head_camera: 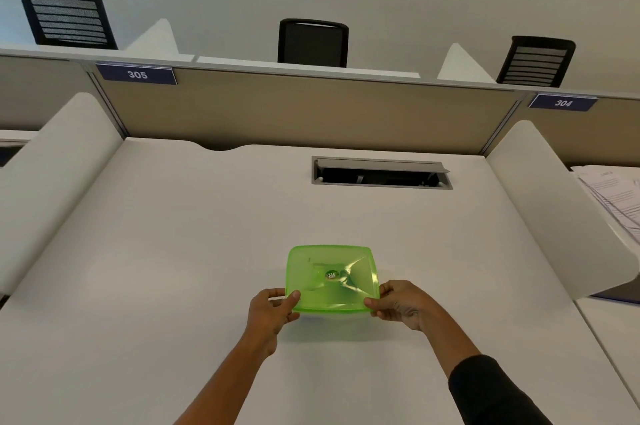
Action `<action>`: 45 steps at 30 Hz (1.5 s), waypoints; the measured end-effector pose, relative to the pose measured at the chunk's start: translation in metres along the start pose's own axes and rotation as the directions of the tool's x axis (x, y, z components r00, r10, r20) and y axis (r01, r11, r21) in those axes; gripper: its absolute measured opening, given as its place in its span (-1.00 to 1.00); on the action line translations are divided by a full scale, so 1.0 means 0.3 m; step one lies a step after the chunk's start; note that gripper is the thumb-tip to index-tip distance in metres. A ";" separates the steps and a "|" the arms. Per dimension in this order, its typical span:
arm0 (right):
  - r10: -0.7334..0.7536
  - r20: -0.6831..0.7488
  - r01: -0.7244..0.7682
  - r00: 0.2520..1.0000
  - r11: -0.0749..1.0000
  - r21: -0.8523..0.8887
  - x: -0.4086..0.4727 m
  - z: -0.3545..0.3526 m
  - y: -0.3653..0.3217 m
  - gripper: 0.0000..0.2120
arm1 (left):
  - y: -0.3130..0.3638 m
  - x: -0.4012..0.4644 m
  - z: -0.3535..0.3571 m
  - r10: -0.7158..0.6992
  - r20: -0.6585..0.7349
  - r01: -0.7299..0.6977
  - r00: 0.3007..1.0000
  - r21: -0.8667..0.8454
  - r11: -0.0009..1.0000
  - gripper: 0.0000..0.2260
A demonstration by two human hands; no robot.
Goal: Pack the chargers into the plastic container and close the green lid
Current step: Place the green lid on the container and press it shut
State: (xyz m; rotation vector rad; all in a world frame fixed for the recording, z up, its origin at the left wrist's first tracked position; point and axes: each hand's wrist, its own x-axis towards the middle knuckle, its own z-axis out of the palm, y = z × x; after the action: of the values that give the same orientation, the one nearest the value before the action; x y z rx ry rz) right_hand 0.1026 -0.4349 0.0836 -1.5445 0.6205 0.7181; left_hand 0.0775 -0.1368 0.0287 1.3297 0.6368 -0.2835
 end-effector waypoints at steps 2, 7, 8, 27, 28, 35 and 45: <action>-0.004 -0.003 0.004 1.000 1.000 -0.005 -0.001 0.001 -0.002 -0.64 | -0.002 -0.001 0.004 -0.003 -0.001 0.003 1.000 -0.005 1.000 -0.60; -0.001 -0.003 0.001 1.000 1.000 0.019 -0.002 0.004 0.006 -0.67 | 0.006 -0.009 0.007 0.002 0.000 -0.002 1.000 -0.014 1.000 -0.61; 0.001 -0.001 -0.001 1.000 1.000 0.024 -0.001 0.004 0.006 -0.68 | 0.008 -0.011 0.007 0.003 -0.002 -0.003 1.000 -0.015 1.000 -0.62; -0.034 -0.009 0.035 0.999 0.998 0.057 0.005 -0.002 0.023 -0.67 | -0.008 -0.040 -0.008 0.027 0.005 -0.027 1.000 -0.027 0.999 -0.69; -0.038 -0.005 0.039 0.999 0.997 0.062 0.006 -0.003 0.021 -0.66 | -0.005 -0.039 -0.007 0.035 -0.001 -0.035 0.999 -0.017 0.999 -0.69; -0.076 -0.015 0.077 0.997 0.990 0.118 0.025 0.009 -0.038 -0.61 | 0.043 0.020 0.017 0.072 -0.033 -0.071 0.997 0.032 0.997 -0.75; -0.101 -0.099 0.122 0.990 0.965 0.233 0.154 0.023 -0.261 -0.61 | 0.254 0.215 0.134 0.111 -0.059 -0.101 0.992 0.155 0.983 -0.71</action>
State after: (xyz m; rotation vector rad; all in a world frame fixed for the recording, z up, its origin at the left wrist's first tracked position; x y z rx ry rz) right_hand 0.1909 -0.4195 0.1000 -1.3798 0.6544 0.4744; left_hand 0.1808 -0.1467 0.0573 1.5194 0.6079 -0.2039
